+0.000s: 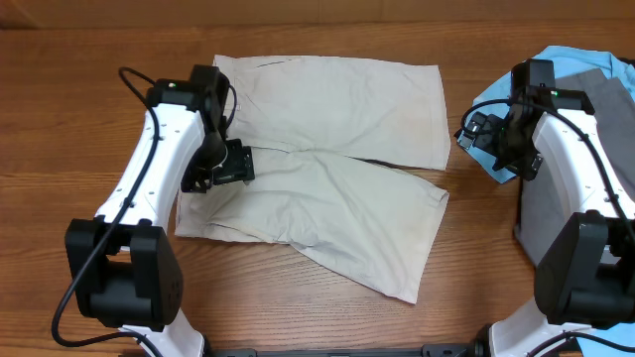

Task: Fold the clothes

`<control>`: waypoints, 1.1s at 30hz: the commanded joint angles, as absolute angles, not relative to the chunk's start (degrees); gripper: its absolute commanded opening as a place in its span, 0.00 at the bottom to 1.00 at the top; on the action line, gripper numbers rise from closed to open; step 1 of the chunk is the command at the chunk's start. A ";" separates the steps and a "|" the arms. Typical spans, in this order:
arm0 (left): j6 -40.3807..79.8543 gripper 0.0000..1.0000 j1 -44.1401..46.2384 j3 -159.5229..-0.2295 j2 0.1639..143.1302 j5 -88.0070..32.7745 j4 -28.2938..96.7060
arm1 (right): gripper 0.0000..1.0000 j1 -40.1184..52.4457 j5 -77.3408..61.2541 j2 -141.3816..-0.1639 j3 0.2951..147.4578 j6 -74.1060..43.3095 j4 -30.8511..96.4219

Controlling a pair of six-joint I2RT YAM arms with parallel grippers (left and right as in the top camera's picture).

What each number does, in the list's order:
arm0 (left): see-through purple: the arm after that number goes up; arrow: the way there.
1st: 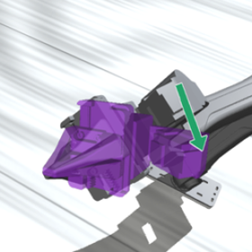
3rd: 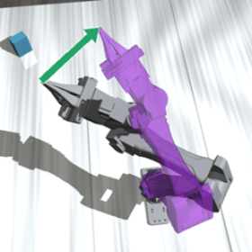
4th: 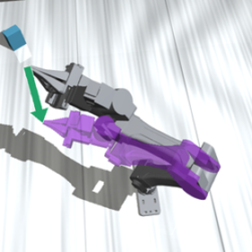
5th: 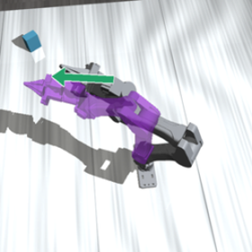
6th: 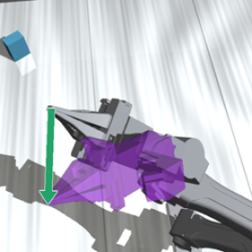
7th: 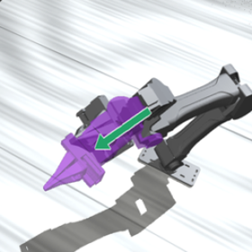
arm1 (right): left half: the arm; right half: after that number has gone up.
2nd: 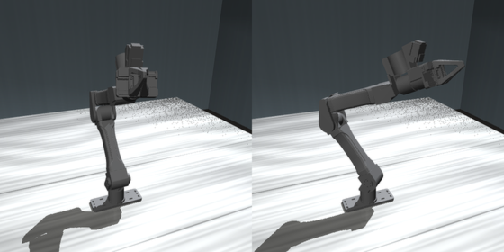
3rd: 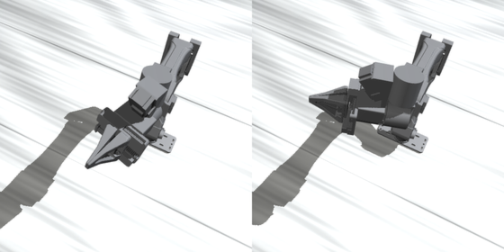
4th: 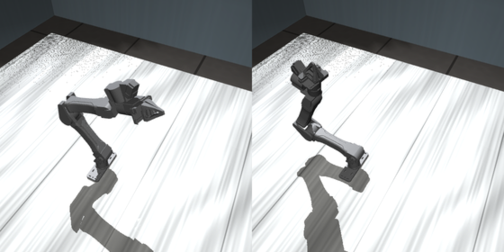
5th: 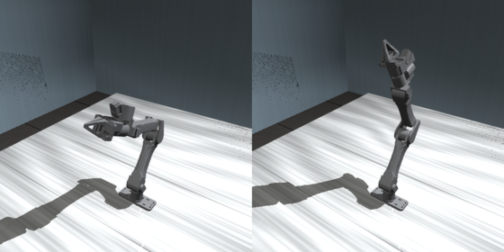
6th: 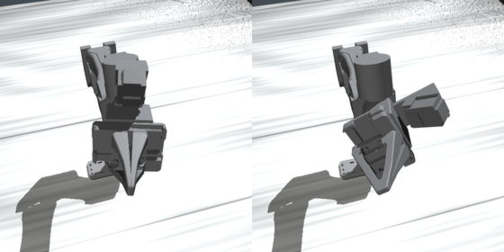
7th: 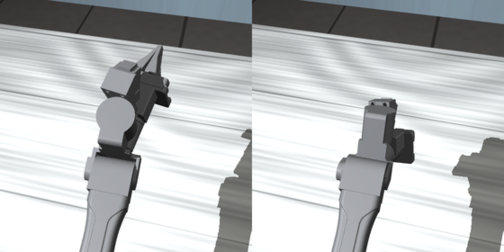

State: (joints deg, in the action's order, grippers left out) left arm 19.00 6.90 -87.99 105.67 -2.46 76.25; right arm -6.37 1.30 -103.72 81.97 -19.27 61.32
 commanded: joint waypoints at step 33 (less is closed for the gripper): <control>9.39 1.00 -11.99 -92.68 105.62 -20.38 71.46 | 0.04 -6.46 -17.23 -103.22 75.83 -17.32 72.29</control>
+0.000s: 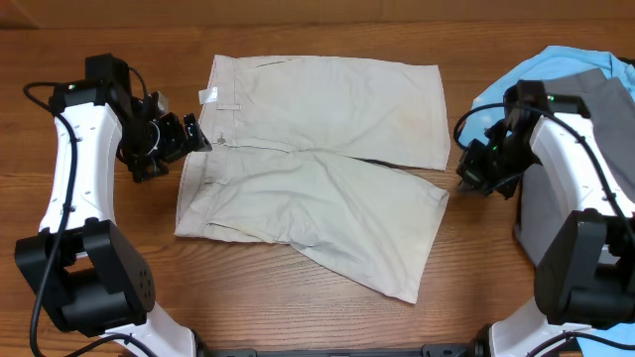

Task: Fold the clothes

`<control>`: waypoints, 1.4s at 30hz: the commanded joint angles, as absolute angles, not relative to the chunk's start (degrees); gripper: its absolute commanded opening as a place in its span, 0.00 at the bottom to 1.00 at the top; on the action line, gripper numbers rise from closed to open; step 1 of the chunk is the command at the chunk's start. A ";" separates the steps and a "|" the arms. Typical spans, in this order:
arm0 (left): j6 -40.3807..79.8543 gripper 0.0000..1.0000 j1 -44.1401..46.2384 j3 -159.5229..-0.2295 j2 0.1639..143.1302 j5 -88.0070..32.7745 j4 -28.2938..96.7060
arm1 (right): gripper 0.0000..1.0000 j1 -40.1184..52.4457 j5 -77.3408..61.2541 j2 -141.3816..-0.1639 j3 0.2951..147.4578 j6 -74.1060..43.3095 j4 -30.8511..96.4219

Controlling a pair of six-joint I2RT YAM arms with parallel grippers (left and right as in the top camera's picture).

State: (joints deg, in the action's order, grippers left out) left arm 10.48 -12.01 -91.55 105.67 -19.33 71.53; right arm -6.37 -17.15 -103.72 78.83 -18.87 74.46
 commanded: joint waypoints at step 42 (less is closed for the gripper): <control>9.39 1.00 -11.99 -92.68 105.62 -20.38 71.46 | 0.23 -6.50 -24.93 -103.20 58.22 -24.25 40.47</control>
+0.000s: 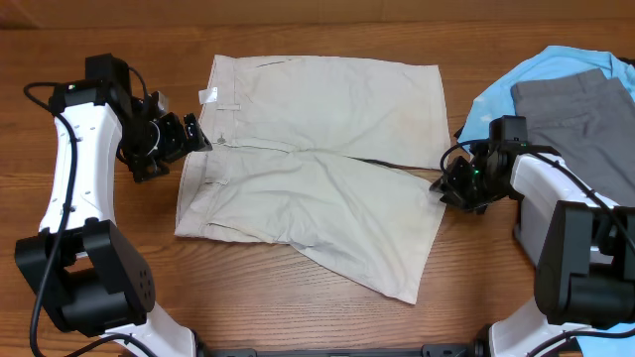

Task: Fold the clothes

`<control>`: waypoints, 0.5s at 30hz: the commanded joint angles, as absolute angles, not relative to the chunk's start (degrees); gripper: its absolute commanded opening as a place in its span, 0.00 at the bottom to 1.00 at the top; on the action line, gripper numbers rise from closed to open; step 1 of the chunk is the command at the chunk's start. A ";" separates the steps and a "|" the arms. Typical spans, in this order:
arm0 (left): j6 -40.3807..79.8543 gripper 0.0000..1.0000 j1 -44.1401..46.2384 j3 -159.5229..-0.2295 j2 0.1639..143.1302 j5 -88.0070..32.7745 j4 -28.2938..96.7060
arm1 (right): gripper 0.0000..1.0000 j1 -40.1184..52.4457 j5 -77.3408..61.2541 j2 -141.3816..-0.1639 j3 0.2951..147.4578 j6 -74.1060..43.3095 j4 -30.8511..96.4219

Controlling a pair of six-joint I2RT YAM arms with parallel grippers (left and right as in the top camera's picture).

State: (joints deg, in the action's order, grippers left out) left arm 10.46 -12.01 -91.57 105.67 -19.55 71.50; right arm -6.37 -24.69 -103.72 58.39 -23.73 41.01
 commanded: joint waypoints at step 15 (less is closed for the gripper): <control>9.39 1.00 -11.99 -92.68 105.62 -20.38 71.48 | 0.04 -6.50 -13.93 -103.20 62.02 -23.55 36.53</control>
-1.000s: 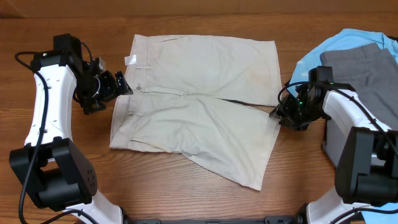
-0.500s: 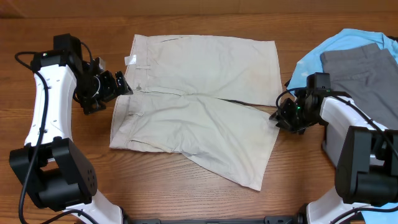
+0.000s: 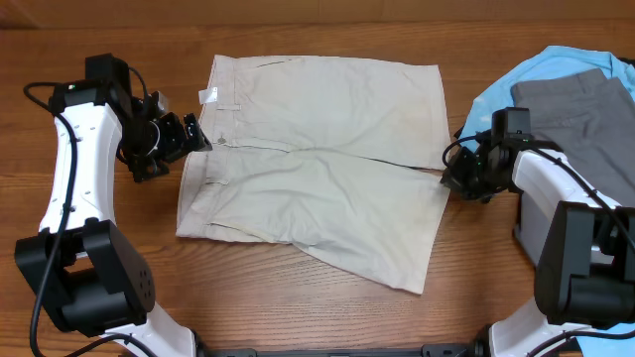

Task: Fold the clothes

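Note:
Beige shorts (image 3: pixel 327 129) lie flat in the middle of the wooden table, waistband to the left and both legs pointing right. The near leg (image 3: pixel 347 218) slants towards the front right. My left gripper (image 3: pixel 195 135) hovers open at the left edge of the waistband, fingers pointing at it. My right gripper (image 3: pixel 447 182) sits at the far hem corner of the near leg and is shut on the cloth there.
A pile of other clothes lies at the right edge: a light blue garment (image 3: pixel 541 71) with a grey one (image 3: pixel 580 104) on top, right behind my right arm. Bare wood (image 3: pixel 298 317) runs along the front.
My right gripper has shifted slightly back and to the right with the hem corner. The near leg has swung a little with it, closing the gap between the legs. The left arm is unchanged.
My left gripper was first on the waistband and the right one over the blue garment. Then the left stood clear at the shorts' left edge, where it has stayed. The right came down to the near leg's hem corner and now holds it, shifted slightly.

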`<control>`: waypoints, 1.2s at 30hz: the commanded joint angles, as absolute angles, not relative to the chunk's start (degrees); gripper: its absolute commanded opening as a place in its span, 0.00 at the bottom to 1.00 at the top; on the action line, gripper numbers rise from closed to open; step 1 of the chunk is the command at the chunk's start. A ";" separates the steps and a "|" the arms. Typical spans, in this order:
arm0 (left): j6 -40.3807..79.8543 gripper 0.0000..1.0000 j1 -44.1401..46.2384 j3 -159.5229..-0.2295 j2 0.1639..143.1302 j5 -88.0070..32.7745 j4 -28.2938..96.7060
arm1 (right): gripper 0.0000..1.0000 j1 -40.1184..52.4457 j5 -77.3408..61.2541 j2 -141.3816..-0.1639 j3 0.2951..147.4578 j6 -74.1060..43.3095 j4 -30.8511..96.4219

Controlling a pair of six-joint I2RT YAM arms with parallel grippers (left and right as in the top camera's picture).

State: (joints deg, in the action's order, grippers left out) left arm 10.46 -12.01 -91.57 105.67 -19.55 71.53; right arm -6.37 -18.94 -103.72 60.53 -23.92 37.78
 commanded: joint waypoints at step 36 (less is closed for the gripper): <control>9.39 1.00 -11.99 -92.68 105.62 -20.36 71.46 | 1.00 -6.50 -10.52 -102.89 97.47 -22.11 76.40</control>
